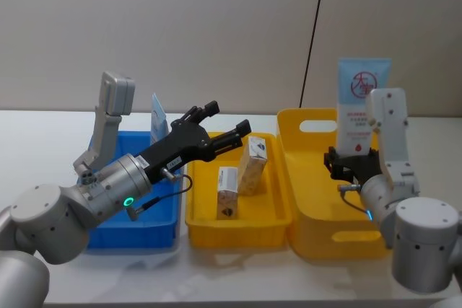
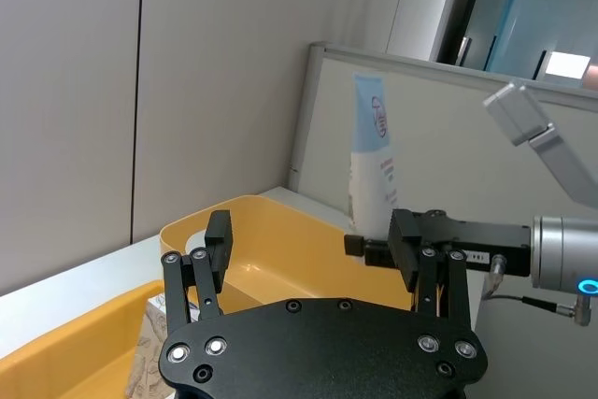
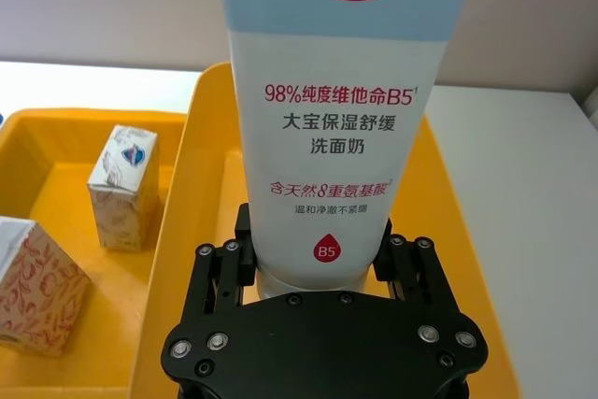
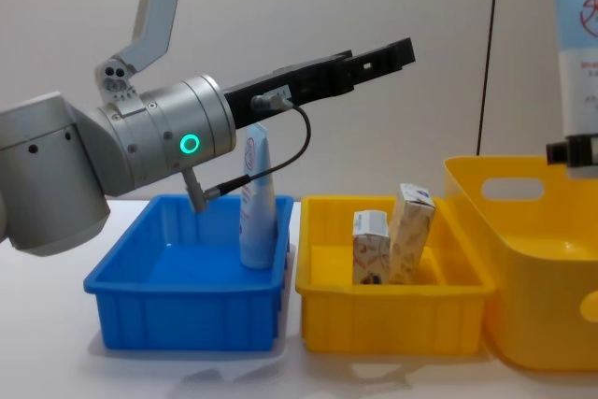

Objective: Bimanual collaborative sorting of washing and personal care products

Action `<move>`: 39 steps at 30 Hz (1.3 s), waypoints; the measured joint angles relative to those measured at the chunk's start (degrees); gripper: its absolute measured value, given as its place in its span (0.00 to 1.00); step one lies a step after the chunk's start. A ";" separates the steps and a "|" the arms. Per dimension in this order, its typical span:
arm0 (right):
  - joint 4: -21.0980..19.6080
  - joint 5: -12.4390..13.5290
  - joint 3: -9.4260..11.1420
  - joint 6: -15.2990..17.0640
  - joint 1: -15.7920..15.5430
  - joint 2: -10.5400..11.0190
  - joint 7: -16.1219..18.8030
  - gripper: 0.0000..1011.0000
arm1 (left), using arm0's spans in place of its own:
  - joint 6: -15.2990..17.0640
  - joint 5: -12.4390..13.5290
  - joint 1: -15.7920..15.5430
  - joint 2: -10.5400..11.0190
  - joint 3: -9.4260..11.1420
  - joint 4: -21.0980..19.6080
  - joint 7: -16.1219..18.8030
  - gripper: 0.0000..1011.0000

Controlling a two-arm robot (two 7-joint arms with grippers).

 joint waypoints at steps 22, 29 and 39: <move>3.06 -1.68 -0.81 -0.90 0.45 -1.17 -1.10 0.64 | 0.00 0.00 0.00 0.00 0.00 0.00 0.00 0.99; 3.30 -1.86 -0.86 -1.00 0.48 -1.26 -1.23 0.68 | 0.00 0.00 0.00 0.00 0.00 0.00 0.00 0.99; 3.49 -1.93 -0.92 -1.08 0.53 -1.33 -1.29 0.96 | 0.00 0.00 0.00 0.00 0.00 0.00 0.00 0.99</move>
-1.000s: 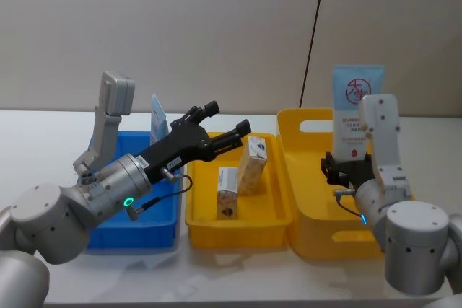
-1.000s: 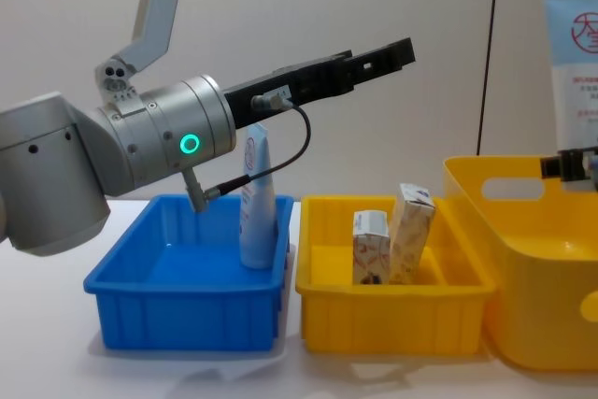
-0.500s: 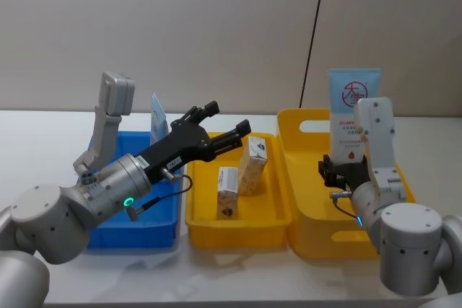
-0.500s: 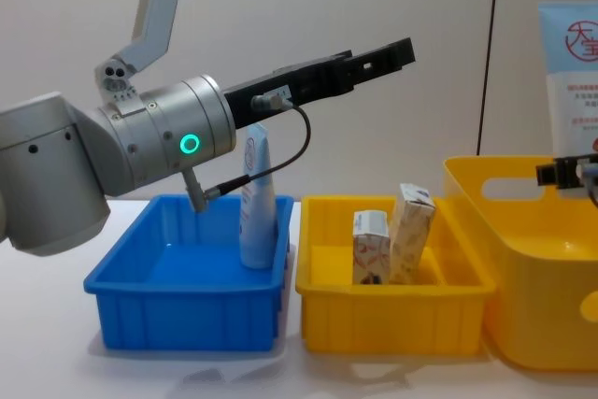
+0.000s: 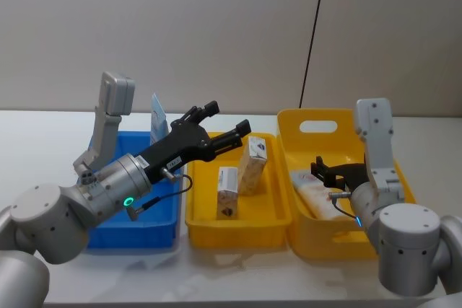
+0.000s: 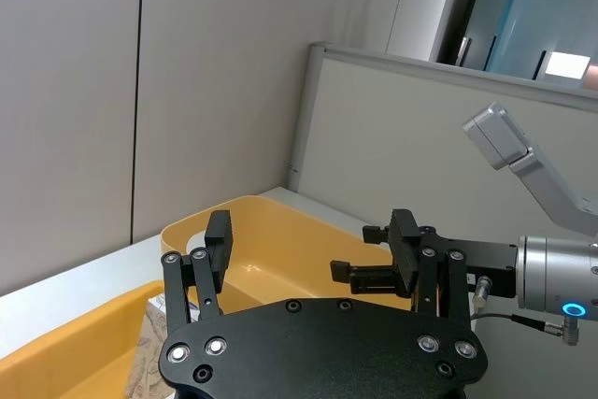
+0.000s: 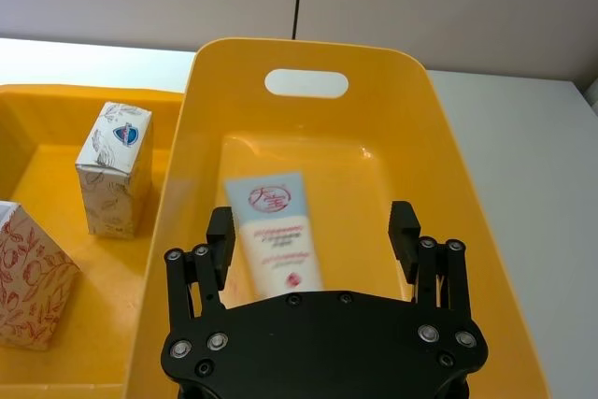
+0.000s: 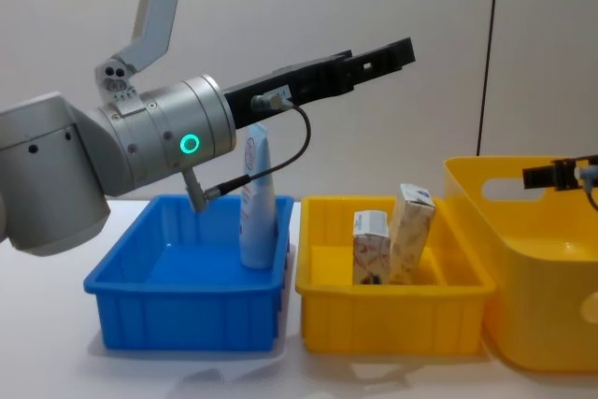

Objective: Bimanual collaborative sorting of washing and personal care products

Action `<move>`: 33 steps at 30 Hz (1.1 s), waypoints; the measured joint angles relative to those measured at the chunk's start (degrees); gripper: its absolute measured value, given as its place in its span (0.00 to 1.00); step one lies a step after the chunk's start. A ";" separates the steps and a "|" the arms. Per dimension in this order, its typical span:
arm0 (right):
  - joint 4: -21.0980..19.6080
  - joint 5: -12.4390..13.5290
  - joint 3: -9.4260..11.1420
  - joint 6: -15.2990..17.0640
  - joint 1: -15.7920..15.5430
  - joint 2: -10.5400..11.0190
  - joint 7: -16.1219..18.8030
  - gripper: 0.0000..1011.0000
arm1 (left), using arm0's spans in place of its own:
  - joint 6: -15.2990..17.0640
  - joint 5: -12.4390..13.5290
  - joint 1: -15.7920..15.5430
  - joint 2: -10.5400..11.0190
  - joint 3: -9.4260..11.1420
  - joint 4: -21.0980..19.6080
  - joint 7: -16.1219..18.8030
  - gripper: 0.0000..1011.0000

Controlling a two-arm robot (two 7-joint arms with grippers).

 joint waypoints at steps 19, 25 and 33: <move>-0.14 0.01 0.15 -1.07 -0.14 -0.06 0.26 0.99 | 0.00 0.00 0.00 0.00 0.00 0.00 0.00 0.99; -1.24 0.61 0.62 -4.17 -0.80 0.10 1.68 0.99 | 0.00 0.00 0.00 0.00 -0.01 0.00 0.00 0.99; -2.92 1.78 1.19 -9.11 -1.86 0.56 4.15 0.99 | 0.00 0.00 0.00 0.00 -0.01 0.00 0.00 0.99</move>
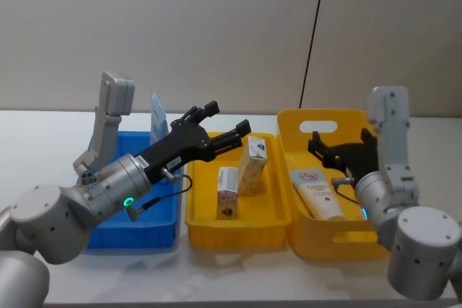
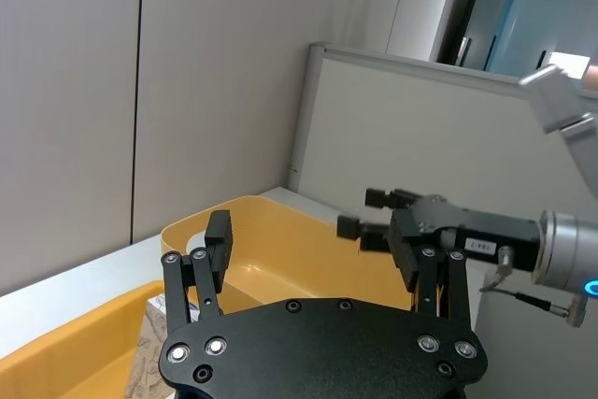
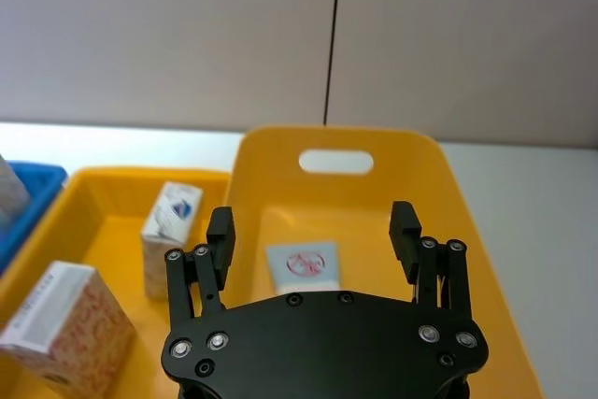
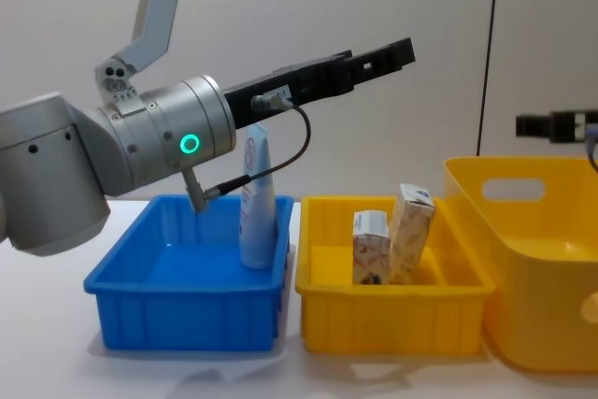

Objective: Bimanual collaborative sorting of washing and personal care products

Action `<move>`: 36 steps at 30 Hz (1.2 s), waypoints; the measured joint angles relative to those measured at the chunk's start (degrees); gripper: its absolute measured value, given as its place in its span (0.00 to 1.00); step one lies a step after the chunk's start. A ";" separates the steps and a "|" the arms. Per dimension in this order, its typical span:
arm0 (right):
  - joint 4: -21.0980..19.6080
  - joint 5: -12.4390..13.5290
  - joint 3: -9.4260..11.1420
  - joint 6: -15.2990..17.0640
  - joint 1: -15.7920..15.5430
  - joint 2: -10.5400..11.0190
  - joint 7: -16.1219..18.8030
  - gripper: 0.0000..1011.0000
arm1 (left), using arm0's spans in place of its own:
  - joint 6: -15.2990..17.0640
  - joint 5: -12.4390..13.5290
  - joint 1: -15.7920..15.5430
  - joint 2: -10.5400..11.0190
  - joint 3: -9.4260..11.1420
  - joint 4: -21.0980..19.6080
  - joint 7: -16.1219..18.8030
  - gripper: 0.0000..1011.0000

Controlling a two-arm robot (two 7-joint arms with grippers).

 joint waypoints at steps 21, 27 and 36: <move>-3.49 3.07 1.49 -14.24 -2.54 1.40 7.90 0.99 | 0.00 0.00 0.00 0.00 0.00 0.00 0.00 0.99; -3.97 2.10 1.05 -13.28 -2.92 1.92 8.67 0.99 | 0.00 0.00 0.00 0.00 0.00 0.00 0.00 0.99; -5.00 0.06 -0.29 -8.19 -3.26 2.89 9.44 0.99 | 0.00 0.00 0.00 0.00 0.00 0.00 0.00 0.99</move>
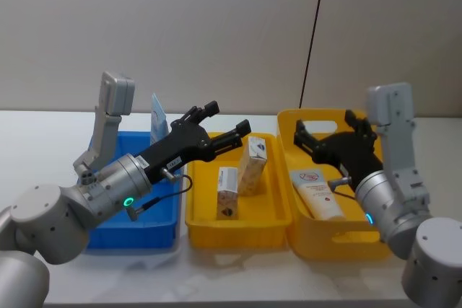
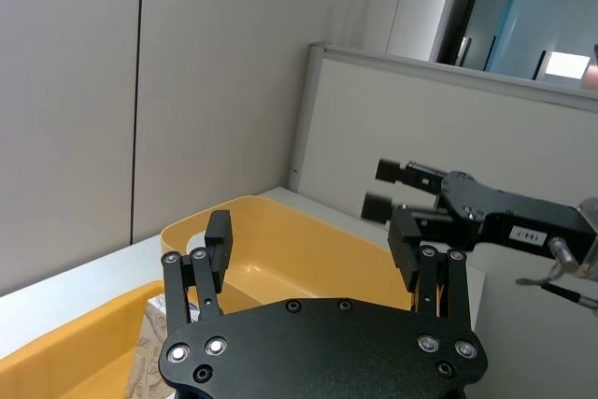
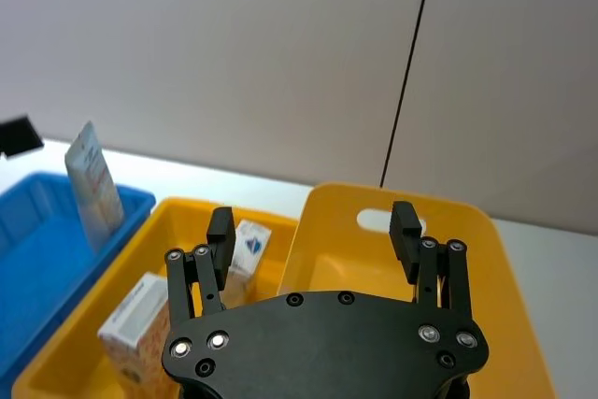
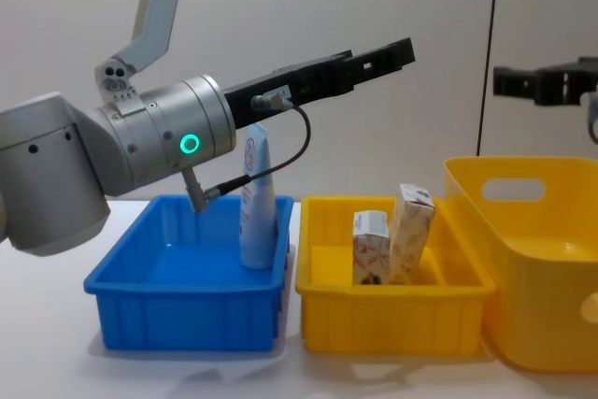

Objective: Bimanual collaborative sorting of washing and personal care products

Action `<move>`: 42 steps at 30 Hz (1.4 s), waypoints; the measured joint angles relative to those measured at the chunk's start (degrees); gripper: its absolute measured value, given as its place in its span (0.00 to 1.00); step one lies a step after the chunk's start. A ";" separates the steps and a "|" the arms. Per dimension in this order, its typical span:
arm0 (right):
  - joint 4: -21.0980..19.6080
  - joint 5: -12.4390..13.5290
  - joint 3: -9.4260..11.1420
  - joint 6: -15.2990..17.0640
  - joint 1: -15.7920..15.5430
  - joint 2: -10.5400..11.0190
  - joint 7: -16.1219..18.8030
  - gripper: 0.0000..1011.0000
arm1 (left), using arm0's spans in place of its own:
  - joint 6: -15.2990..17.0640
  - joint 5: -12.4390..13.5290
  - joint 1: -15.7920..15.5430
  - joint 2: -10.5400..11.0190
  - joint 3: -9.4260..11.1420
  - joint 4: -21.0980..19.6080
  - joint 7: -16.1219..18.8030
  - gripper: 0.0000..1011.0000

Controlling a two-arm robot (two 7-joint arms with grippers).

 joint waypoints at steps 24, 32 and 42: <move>-1.74 -6.39 -10.17 17.56 0.15 4.71 7.37 0.99 | 0.00 0.00 0.00 0.00 0.00 0.00 0.00 0.99; -0.31 -8.17 -13.24 19.85 0.48 4.65 8.50 0.99 | 0.00 0.00 0.00 0.00 0.00 0.00 0.00 0.99; 2.62 -10.34 -14.80 19.34 0.75 2.60 6.25 0.99 | 0.00 0.00 0.00 0.00 0.00 0.00 0.00 0.99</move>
